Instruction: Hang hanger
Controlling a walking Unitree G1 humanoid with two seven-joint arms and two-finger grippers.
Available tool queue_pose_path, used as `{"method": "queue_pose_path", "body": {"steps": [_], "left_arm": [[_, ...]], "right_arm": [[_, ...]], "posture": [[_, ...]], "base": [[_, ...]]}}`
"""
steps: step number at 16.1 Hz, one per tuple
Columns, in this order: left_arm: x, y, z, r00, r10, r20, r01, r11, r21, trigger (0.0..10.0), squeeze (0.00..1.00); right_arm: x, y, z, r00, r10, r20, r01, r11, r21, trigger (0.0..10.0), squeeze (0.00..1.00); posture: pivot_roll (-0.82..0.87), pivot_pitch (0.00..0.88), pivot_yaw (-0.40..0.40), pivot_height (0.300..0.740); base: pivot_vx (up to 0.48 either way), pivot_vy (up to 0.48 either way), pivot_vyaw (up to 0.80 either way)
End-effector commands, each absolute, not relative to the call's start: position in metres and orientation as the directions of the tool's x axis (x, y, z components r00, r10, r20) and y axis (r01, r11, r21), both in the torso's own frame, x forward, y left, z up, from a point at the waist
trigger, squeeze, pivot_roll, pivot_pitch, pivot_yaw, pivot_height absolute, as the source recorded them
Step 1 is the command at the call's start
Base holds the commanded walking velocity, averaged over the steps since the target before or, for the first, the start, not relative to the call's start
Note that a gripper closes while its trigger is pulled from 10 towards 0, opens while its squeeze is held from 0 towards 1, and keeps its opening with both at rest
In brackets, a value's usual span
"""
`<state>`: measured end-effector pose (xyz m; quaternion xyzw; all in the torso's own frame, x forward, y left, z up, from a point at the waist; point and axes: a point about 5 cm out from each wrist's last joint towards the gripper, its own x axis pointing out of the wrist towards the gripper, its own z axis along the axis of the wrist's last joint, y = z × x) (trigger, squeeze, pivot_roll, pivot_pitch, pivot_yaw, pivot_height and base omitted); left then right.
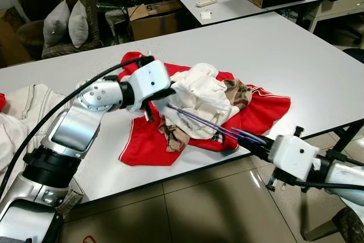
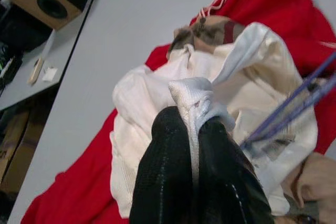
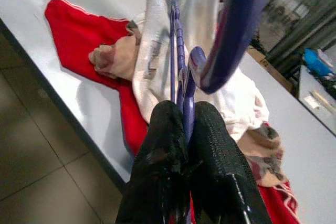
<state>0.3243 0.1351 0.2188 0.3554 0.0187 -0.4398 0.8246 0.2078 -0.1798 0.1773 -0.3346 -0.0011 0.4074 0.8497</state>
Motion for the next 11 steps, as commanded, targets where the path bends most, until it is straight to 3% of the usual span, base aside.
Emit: {"method": "queue_pose_path", "body": {"steps": [1, 4, 11], "left_arm": [[0.325, 0.140, 0.218, 0.630, -0.693, -0.352, 0.728, 0.368, 0.578, 0.0, 0.00], [0.326, 0.141, 0.214, 0.645, -0.678, -0.354, 0.721, 0.384, 0.577, 0.0, 0.00], [0.322, 0.138, 0.213, 0.623, -0.709, -0.331, 0.746, 0.412, 0.523, 0.0, 0.00]], "right_arm": [[0.207, -0.180, 0.184, 0.675, 0.695, -0.246, -0.671, 0.442, -0.595, 10.0, 0.00], [0.207, -0.177, 0.197, 0.674, 0.715, -0.188, -0.650, 0.451, -0.612, 10.0, 0.00], [0.226, -0.176, 0.182, 0.661, 0.707, -0.249, -0.678, 0.421, -0.603, 10.0, 0.00]], "posture": [[-0.05, 0.000, 0.111, 0.740], [-0.05, 0.000, 0.103, 0.740], [-0.07, 0.000, 0.087, 0.740]], "base": [[0.000, 0.000, 0.00], [0.000, 0.000, 0.00], [0.000, 0.000, 0.00]]}}
